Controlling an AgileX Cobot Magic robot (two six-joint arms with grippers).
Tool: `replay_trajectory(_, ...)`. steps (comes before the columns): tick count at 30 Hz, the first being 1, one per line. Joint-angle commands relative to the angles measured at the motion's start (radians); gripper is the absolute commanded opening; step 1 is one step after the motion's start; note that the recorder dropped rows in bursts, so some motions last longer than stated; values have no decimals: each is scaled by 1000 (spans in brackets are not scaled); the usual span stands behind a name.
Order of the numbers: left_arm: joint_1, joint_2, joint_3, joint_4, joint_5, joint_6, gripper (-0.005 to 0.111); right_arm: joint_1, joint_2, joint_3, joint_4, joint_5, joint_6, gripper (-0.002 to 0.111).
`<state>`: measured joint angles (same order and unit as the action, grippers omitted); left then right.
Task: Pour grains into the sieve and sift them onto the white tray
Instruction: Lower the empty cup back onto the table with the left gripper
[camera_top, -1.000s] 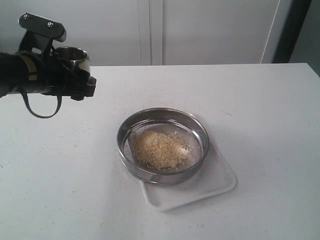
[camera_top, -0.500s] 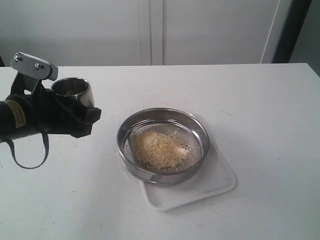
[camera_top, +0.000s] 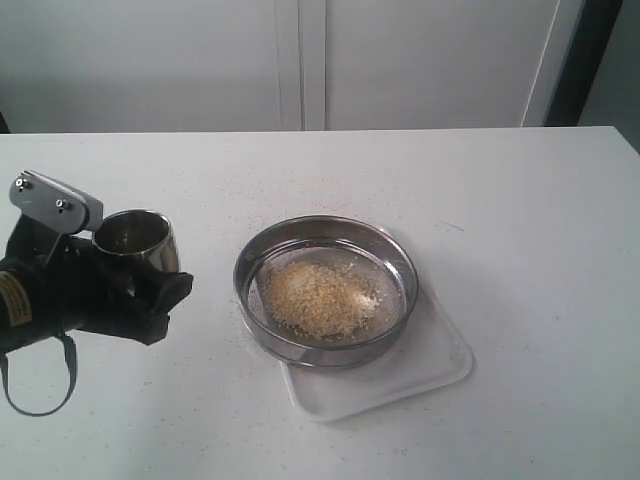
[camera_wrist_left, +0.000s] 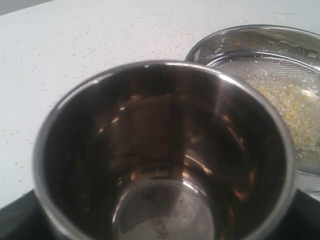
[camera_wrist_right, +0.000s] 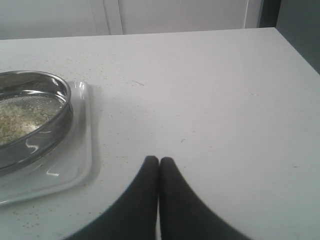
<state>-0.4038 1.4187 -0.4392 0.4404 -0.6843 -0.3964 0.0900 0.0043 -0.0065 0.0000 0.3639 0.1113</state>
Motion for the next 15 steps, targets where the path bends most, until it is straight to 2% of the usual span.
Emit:
replay_trajectory(1, 4, 34, 44, -12, -120, 39, 0, 2, -4, 7, 0, -14, -1, 0)
replay_trajectory(10, 4, 165, 59, -12, -289, 88, 0, 2, -4, 7, 0, -14, -1, 0)
replay_trajectory(15, 4, 206, 59, -12, -285, 106, 0, 2, -4, 7, 0, -14, -1, 0)
